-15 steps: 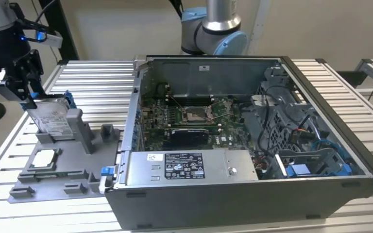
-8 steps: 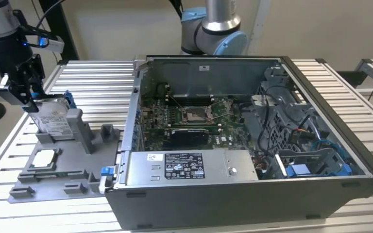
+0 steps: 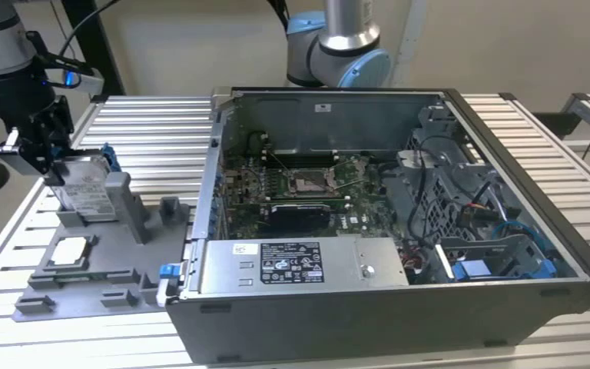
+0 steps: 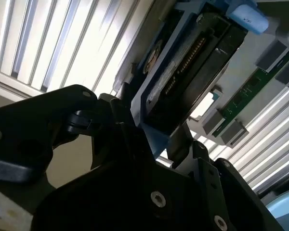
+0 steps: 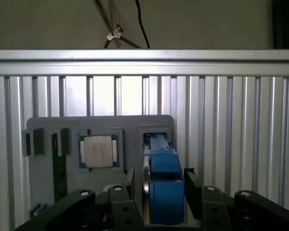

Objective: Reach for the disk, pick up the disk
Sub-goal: 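Pick up the disk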

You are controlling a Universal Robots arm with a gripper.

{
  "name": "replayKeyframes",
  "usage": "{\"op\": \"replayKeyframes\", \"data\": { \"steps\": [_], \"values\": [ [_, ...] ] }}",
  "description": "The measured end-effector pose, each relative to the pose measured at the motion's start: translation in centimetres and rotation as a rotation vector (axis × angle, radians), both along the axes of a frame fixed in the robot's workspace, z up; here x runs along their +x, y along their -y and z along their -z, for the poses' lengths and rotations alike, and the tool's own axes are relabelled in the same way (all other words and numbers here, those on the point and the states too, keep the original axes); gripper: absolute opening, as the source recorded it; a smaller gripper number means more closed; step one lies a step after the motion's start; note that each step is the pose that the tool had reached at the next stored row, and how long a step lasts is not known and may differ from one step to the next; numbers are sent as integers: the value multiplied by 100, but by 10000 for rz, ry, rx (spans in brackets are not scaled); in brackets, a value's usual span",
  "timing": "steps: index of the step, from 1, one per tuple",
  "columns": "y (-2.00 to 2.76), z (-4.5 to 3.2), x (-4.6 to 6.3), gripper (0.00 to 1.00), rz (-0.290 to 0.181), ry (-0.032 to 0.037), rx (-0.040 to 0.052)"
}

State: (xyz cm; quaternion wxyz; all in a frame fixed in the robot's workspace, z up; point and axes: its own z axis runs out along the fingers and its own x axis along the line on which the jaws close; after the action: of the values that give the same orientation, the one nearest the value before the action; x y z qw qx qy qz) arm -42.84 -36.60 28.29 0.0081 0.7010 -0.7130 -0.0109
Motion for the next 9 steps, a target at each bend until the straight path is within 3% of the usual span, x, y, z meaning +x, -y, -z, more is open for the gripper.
{"op": "replayKeyframes", "data": {
  "steps": [9],
  "values": [
    [0,141,-10,100,-7,7,1]
  ]
}}
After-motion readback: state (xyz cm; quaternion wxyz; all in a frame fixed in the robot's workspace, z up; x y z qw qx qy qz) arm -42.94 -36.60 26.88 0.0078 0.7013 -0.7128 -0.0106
